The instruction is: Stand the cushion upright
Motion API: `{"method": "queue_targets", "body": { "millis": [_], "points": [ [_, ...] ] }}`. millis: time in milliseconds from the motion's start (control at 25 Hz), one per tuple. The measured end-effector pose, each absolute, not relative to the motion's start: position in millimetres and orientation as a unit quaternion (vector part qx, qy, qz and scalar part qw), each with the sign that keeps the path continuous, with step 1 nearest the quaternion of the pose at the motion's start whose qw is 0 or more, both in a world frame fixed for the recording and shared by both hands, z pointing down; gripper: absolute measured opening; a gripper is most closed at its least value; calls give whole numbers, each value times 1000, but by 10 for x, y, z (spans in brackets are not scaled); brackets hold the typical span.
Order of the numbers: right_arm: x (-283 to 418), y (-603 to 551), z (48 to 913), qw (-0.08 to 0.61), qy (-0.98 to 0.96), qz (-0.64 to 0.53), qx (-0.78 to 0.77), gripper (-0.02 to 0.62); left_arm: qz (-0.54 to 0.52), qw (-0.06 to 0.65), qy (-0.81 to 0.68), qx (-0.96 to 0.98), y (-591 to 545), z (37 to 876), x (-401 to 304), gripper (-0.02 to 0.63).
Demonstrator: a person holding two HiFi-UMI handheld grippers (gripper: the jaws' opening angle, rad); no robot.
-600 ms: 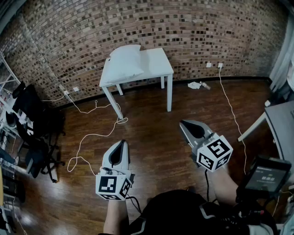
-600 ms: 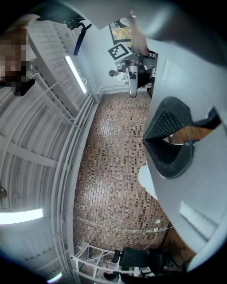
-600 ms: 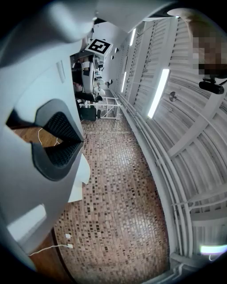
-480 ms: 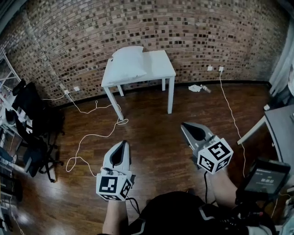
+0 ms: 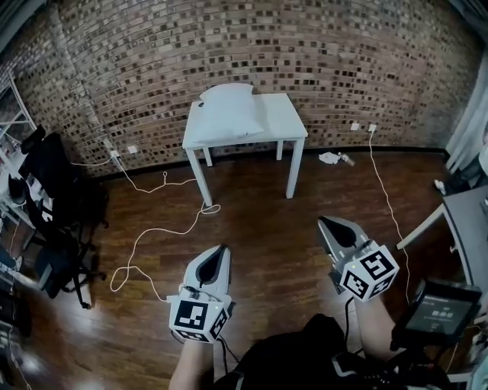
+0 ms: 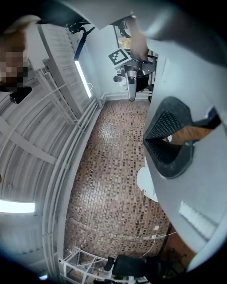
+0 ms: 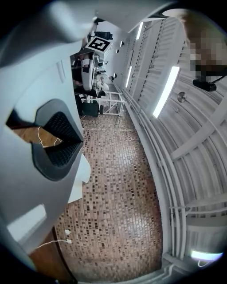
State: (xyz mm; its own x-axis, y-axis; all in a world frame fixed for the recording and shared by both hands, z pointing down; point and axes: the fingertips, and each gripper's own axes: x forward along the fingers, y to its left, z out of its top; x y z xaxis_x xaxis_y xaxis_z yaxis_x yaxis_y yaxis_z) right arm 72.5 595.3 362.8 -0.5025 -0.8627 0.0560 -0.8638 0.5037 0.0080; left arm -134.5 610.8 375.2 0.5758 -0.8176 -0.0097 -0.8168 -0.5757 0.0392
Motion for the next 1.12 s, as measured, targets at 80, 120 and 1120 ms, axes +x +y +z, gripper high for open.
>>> {"method": "queue_targets", "body": {
  "millis": [80, 120, 1120],
  "points": [
    [642, 5911, 3711, 41, -866, 15, 498, 6, -6, 19, -458, 888, 6029, 3820, -1412, 0],
    [607, 5880, 3753, 47, -867, 18, 496, 6, -5, 19, -456, 890, 5987, 3837, -1427, 0],
    [1406, 3035, 3613, 34, -910, 10, 412, 6, 20, 6, -554, 832, 3186, 3541, -587, 0]
  ]
}}
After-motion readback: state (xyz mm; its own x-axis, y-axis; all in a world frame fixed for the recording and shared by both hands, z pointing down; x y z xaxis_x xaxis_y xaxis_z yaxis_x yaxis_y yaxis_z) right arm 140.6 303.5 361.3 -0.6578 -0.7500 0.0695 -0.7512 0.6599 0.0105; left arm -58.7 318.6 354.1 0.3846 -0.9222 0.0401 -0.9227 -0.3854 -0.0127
